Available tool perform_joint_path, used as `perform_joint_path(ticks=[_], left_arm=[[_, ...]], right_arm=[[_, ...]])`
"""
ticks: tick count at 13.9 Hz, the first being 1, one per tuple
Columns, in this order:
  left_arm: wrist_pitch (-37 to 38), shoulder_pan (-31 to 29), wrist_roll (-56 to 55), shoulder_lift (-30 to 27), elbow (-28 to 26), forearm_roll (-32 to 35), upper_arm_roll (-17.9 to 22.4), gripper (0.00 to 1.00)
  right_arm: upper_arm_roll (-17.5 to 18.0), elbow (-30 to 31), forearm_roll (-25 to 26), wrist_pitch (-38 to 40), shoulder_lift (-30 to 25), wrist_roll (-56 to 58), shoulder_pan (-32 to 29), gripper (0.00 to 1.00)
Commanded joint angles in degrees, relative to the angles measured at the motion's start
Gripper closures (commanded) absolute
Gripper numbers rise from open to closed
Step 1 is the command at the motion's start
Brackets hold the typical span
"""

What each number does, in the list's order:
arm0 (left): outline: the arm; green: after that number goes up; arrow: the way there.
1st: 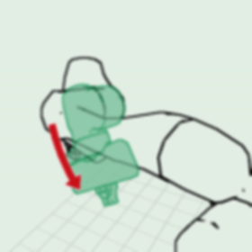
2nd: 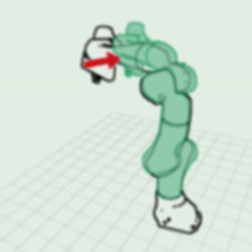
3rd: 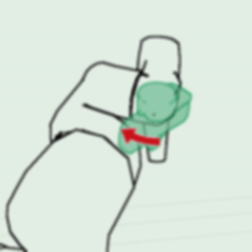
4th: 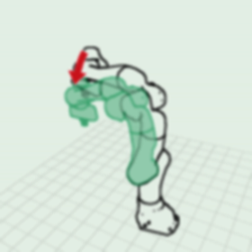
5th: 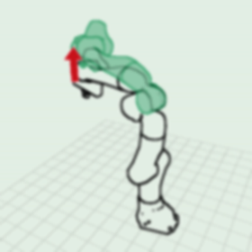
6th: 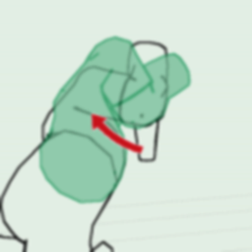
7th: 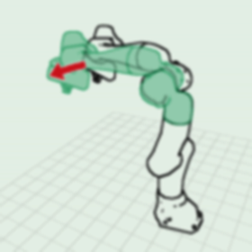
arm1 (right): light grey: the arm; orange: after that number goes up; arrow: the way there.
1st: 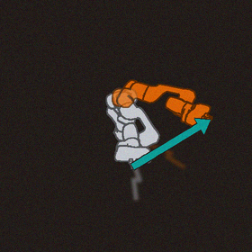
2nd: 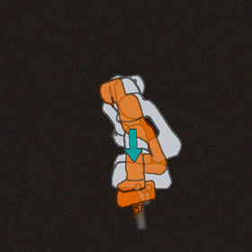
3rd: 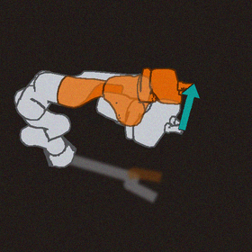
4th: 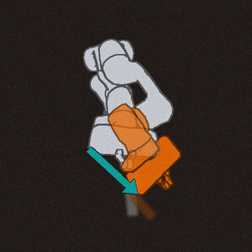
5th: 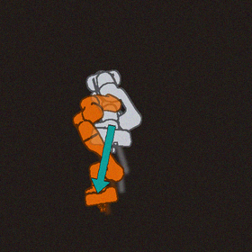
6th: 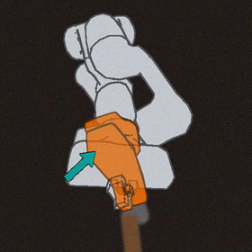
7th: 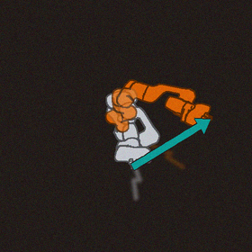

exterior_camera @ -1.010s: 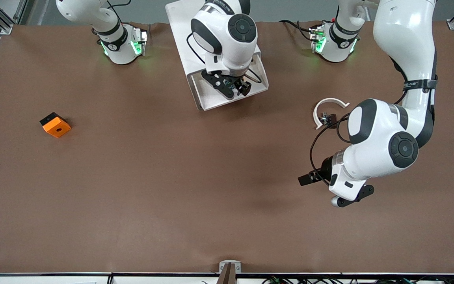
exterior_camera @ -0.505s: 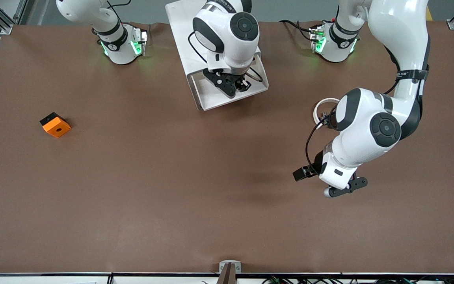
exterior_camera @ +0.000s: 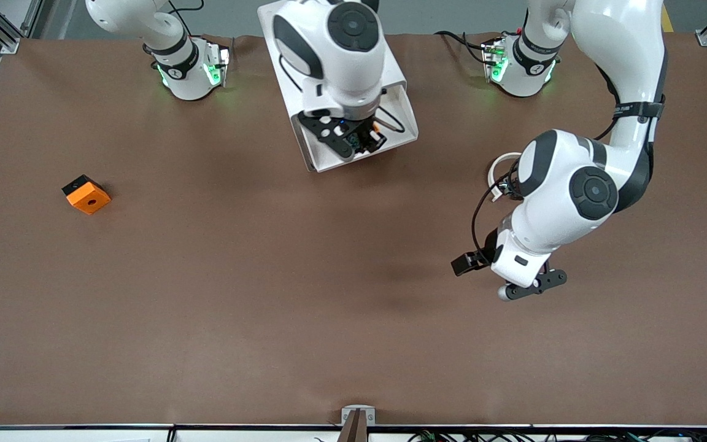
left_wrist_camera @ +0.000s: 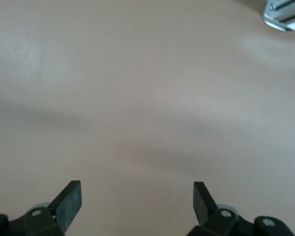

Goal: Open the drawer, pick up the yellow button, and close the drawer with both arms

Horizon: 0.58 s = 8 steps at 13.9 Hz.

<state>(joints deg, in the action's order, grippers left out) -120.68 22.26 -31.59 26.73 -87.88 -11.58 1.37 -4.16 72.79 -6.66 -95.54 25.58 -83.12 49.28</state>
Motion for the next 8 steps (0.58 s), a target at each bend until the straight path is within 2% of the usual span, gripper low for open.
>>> perform_joint_path(ticks=[1, 5, 8], left_arm=[[-1.0, 1.6, -1.2, -4.0, -4.5, 1.4, 0.1, 0.0], [-1.0, 5.4, -7.1, -6.6, -7.3, 1.7, 0.2, 0.0], [-0.2, 9.5, -12.9, -6.9, -7.7, 4.4, 0.1, 0.0]], right_arm=[[0.1, -1.3, -1.1, 1.4, -2.1, 15.3, -8.7, 1.0], [0.0, 0.4, -0.3, 1.1, -2.0, 37.4, -23.2, 1.0], [0.1, 2.4, 2.7, -3.4, -0.1, 48.9, -31.6, 1.0]])
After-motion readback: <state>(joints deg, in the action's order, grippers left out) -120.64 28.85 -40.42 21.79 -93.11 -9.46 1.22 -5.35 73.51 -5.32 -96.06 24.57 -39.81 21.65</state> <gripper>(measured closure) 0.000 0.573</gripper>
